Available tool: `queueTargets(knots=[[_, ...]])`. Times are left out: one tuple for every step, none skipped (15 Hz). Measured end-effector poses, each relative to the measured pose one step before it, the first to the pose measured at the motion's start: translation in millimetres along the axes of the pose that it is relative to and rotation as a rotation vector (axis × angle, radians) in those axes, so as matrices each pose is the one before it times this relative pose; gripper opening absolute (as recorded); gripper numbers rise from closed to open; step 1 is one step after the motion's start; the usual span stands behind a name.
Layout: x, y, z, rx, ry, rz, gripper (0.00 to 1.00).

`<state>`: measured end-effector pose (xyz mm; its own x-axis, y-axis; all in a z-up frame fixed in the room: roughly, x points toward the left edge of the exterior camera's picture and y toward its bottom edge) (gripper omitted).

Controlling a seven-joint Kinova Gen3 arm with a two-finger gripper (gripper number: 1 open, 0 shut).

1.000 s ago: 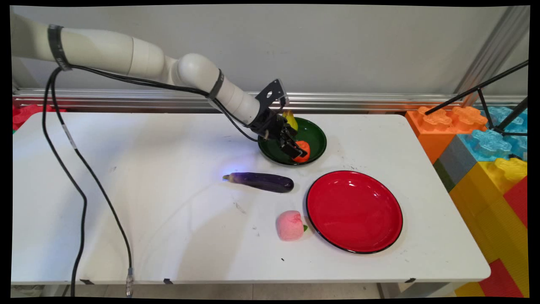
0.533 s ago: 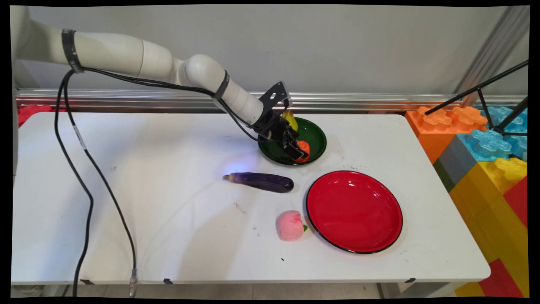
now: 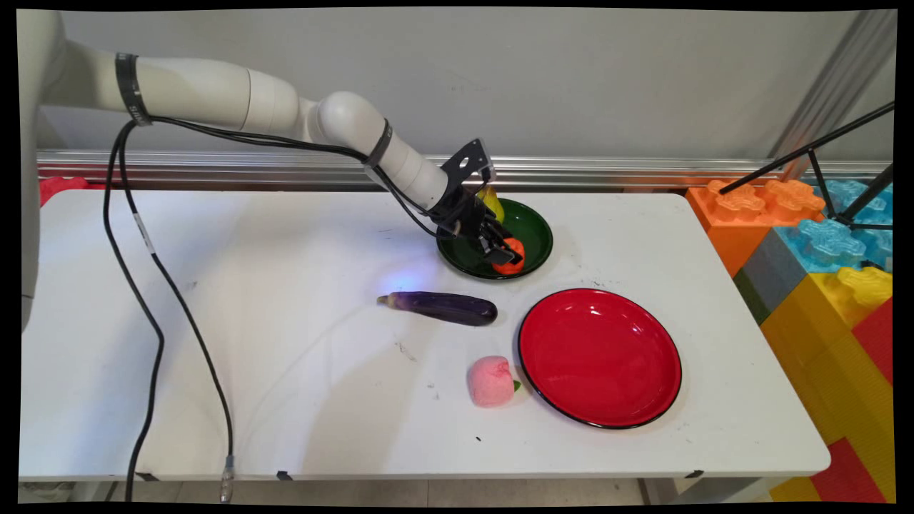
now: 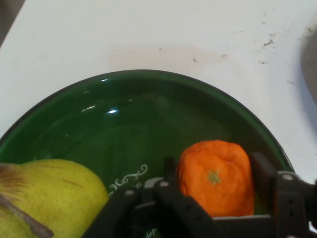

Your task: Place the picked object on the table

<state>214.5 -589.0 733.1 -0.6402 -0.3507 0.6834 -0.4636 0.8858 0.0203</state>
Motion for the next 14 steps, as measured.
queueTargets(knots=[[-0.08, -0.51, 0.63, -0.00264, -0.00177, 0.00205, 0.0], [0.27, -0.11, 0.81, -0.00352, -0.0007, 0.00159, 0.0], [0.35, 0.05, 0.39, -0.00299, -0.00015, 0.00115, 0.0], [0.59, -0.01, 0.04, -0.0025, 0.00066, 0.00081, 0.0], [1.05, 0.15, -0.65, -0.00128, 0.00145, 0.00088, 0.0], [0.71, 0.04, -0.81, -0.00013, 0.00124, 0.00013, 0.0], [2.13, 0.09, -2.24, 0.00136, 0.00303, 0.00124, 0.0], [2.86, 0.11, -3.11, 0.00292, 0.00399, 0.00117, 0.0], [2.31, 0.27, -2.64, 0.00261, 0.0028, 0.00118, 0.0], [4.0, 0.62, -4.7, 0.00439, 0.00466, 0.00217, 0.0], [6.14, 1.03, -7.8, 0.00831, 0.00586, 0.00387, 0.0], [5.05, 0.98, -6.74, 0.00764, 0.00432, 0.00325, 0.0], [5.01, 1.02, -7.32, 0.00795, 0.00375, 0.00236, 0.0], [7.41, 1.67, -9.66, 0.01052, 0.00472, 0.00317, 0.0]])
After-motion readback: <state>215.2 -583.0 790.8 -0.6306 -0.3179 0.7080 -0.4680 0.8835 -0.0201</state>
